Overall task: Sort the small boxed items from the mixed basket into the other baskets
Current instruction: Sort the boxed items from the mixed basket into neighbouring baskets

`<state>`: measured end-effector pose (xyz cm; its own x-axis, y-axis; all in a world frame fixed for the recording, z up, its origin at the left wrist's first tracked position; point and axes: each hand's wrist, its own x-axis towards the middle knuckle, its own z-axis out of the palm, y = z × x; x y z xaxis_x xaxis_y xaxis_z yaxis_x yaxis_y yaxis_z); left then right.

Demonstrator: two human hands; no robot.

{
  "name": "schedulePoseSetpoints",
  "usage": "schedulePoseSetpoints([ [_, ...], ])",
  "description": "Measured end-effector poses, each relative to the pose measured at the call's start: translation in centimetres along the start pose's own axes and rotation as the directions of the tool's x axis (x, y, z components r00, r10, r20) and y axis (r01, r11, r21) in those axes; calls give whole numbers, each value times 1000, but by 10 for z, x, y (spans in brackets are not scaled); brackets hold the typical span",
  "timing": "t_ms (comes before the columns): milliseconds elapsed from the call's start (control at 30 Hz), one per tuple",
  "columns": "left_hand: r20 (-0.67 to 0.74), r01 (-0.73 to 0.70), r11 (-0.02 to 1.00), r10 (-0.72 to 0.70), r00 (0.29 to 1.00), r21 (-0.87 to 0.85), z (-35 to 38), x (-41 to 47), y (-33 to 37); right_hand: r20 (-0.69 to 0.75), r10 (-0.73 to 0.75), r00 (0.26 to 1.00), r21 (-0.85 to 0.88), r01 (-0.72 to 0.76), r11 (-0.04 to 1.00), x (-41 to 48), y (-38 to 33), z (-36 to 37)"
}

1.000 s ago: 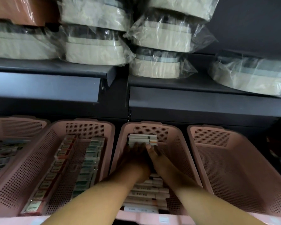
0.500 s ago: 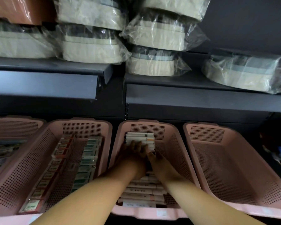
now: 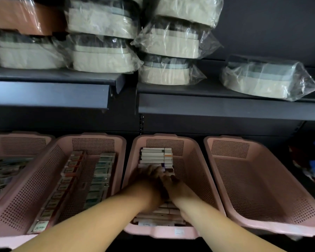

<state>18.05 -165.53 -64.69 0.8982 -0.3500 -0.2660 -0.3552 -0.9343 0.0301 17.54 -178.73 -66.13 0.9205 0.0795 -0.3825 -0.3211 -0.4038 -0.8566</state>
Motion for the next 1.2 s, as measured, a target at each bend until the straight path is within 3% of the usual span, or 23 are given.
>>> schedulePoseSetpoints([
  [133,12,-8,1000,8,1000,-8,4,-6,-2,-79,-15,997,63,20,998,-7,3,-6],
  [200,7,-9,1000,9,1000,0,5,-9,-1,-92,-11,996,-4,11,1000,-12,4,-9],
  [367,26,-34,998,33,999,45,9,-9,2,-16,22,1000,28,-22,999,-16,-1,2],
  [500,54,-15,1000,14,998,14,13,-10,0,16,38,999,161,-40,986,-22,-1,-5],
  [667,82,0,1000,2,997,-22,9,-13,2,76,71,995,97,-78,992,-27,-2,-7],
  [867,-24,-40,999,41,999,33,9,-15,1,27,64,998,208,-68,976,-29,-4,-27],
  [967,-46,-73,995,76,996,62,8,-18,-1,131,64,989,255,-96,962,-36,1,-31],
  [1200,-19,-88,993,90,996,80,6,-23,-2,158,46,986,335,-97,937,-41,1,-45],
])
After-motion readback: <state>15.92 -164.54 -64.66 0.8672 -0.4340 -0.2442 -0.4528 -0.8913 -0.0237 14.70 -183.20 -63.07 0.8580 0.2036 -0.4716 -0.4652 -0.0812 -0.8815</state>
